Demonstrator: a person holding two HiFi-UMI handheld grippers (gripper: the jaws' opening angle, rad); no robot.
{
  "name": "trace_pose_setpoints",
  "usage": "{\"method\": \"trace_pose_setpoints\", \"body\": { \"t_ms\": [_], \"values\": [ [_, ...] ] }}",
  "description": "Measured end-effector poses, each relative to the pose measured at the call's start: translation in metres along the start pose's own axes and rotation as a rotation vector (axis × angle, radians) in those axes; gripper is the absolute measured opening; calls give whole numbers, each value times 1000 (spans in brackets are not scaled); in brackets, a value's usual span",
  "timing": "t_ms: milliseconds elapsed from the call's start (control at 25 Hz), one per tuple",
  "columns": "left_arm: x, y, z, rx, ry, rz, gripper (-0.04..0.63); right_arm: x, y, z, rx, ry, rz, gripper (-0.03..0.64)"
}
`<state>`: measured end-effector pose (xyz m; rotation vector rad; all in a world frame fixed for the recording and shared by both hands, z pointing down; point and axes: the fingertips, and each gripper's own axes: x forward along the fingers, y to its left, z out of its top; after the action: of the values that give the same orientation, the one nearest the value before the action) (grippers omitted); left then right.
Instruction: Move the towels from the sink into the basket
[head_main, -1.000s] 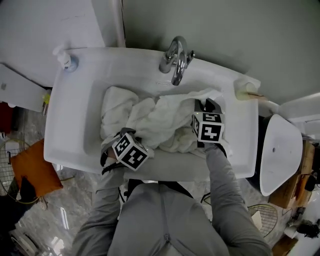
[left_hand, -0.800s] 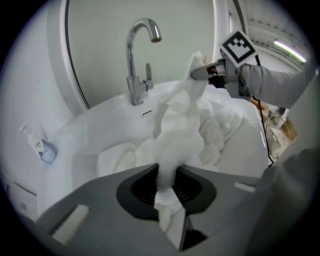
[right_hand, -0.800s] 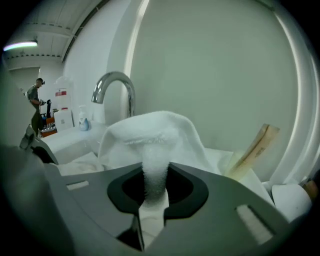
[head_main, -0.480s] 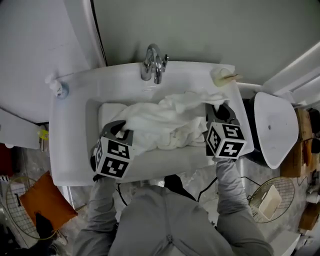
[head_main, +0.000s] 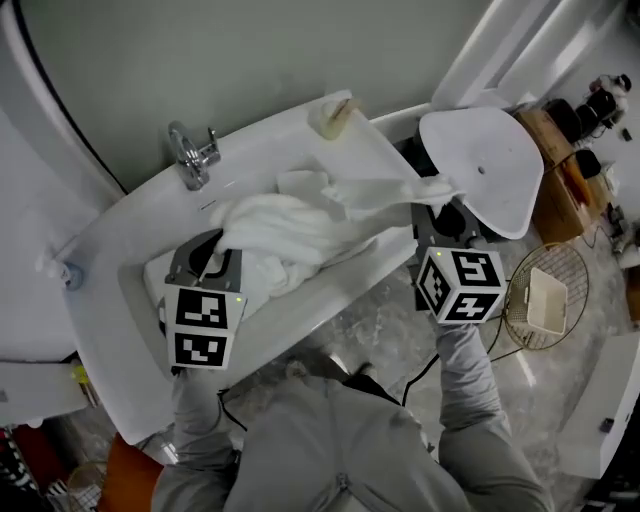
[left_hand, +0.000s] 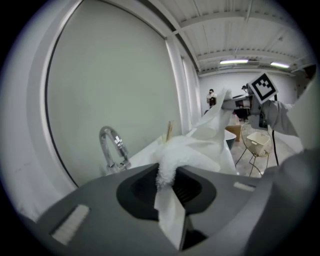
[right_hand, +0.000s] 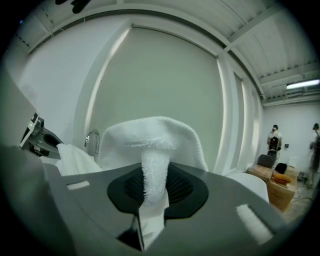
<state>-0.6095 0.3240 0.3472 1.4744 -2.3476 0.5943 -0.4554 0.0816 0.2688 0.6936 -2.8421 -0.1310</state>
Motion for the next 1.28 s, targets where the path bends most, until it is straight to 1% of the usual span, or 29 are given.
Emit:
{"method": "trace_pose_setpoints", "body": {
  "t_ms": [160, 280, 440, 560, 760, 880, 1120, 1280],
  "values": [
    [13, -54, 51, 69, -90, -100, 120, -58, -66, -1, 18, -24, -144, 57],
    [20, -106, 91, 127, -161, -183, 120, -109, -115, -7, 33, -36, -251, 57],
    [28, -197, 133, 206, -222, -314, 120, -189, -182, -29, 66, -38, -401, 57],
    [31, -271, 153, 237, -239, -409, 120, -253, -233, -49, 94, -29, -504, 57],
    [33, -406, 167, 294, -237, -529, 120, -366, -309, -96, 110, 23, -652, 57],
    [35, -485, 164, 315, -221, -612, 120, -424, -344, -123, 107, 63, -719, 57],
    [36, -621, 162, 342, -200, -758, 120, -510, -401, -167, 117, 124, -830, 57],
    [38, -697, 165, 390, -184, -853, 120, -553, -433, -190, 158, 147, -904, 57]
  ]
}}
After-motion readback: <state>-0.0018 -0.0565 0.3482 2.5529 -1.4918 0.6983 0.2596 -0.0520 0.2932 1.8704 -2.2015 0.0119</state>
